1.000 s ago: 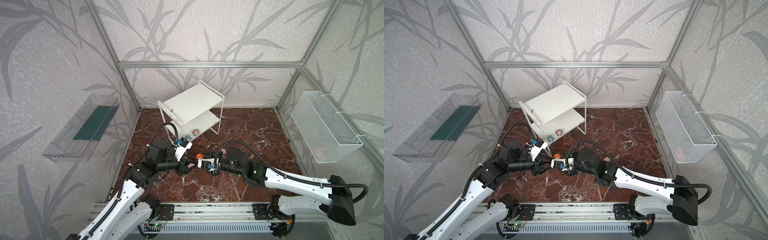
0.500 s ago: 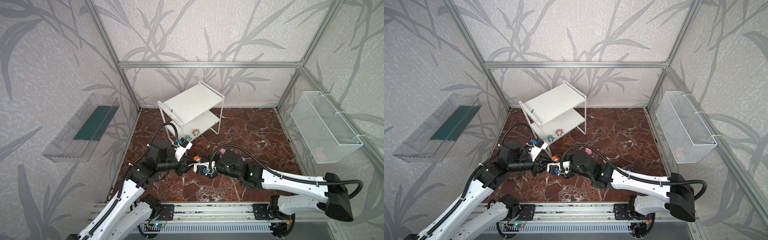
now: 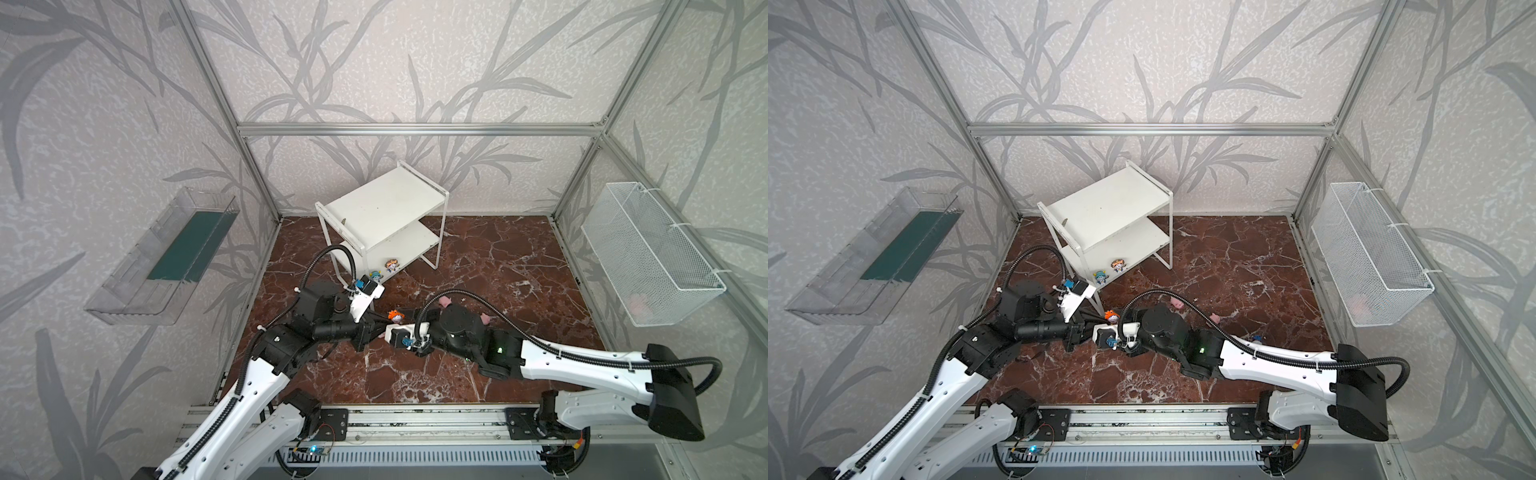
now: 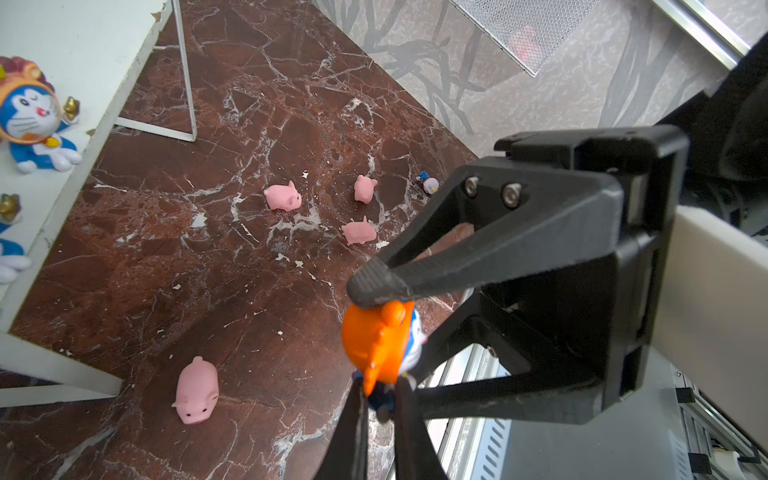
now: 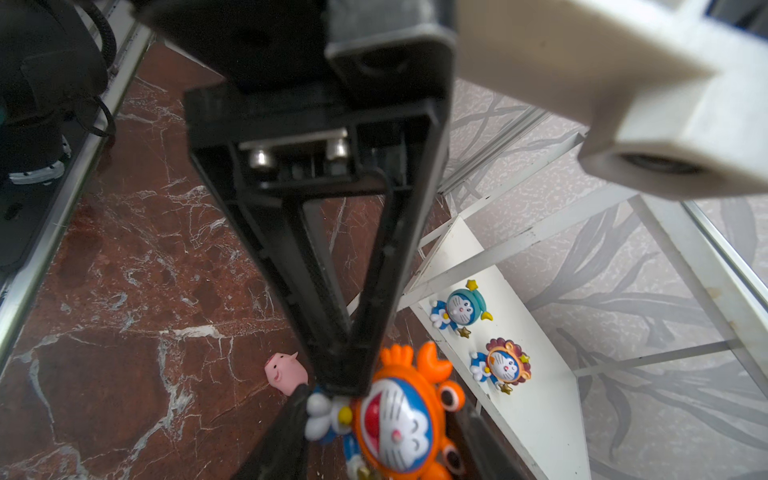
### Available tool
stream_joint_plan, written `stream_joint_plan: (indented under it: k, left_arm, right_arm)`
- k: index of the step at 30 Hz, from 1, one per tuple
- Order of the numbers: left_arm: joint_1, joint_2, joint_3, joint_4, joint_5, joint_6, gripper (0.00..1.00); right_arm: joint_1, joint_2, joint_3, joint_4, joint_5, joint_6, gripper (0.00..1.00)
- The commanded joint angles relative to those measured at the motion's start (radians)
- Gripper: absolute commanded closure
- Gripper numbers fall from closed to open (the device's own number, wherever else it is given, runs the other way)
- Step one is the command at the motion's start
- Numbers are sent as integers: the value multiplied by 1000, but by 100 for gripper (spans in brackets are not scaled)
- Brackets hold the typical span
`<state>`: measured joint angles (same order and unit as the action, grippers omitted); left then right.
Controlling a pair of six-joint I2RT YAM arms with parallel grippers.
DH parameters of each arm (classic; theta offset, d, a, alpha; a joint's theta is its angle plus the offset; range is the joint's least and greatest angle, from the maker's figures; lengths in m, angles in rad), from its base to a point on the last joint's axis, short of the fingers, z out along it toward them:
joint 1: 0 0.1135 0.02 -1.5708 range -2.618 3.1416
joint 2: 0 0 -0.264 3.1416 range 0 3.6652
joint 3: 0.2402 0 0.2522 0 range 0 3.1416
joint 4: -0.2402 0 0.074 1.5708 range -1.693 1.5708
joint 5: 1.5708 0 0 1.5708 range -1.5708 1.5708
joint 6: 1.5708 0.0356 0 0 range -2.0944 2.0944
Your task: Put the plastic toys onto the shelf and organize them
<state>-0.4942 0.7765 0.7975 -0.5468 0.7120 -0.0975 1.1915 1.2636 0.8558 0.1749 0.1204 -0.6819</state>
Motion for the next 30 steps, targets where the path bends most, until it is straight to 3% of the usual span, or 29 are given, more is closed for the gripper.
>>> stream_joint_plan:
  k: [1, 4, 19, 21, 23, 24, 27, 30]
  left_arm:
    - [-7, -3, 19, 13, 27, 4, 95]
    - [-7, -8, 19, 16, 27, 5, 100]
    - [-6, -31, 8, 27, 34, 7, 100]
    - [-6, -22, 10, 25, 42, 9, 86]
    - [-7, -17, 10, 28, 53, 7, 66]
    - [-7, -17, 9, 29, 56, 7, 61]
    - [-8, -16, 8, 31, 64, 6, 52]
    - [-8, -16, 8, 31, 55, 6, 52]
  right_arm:
    - [22, 7, 63, 96, -51, 8, 51]
    - [22, 11, 62, 95, -44, 12, 51]
    - [23, 8, 46, 115, 21, 5, 49]
    - [23, 4, 45, 111, 3, 7, 49]
    - [22, -2, 43, 109, -17, 10, 49]
    - [23, -2, 43, 110, -23, 12, 49]
    - [22, -4, 44, 112, -44, 18, 49]
    - [22, -1, 49, 110, -65, 22, 49]
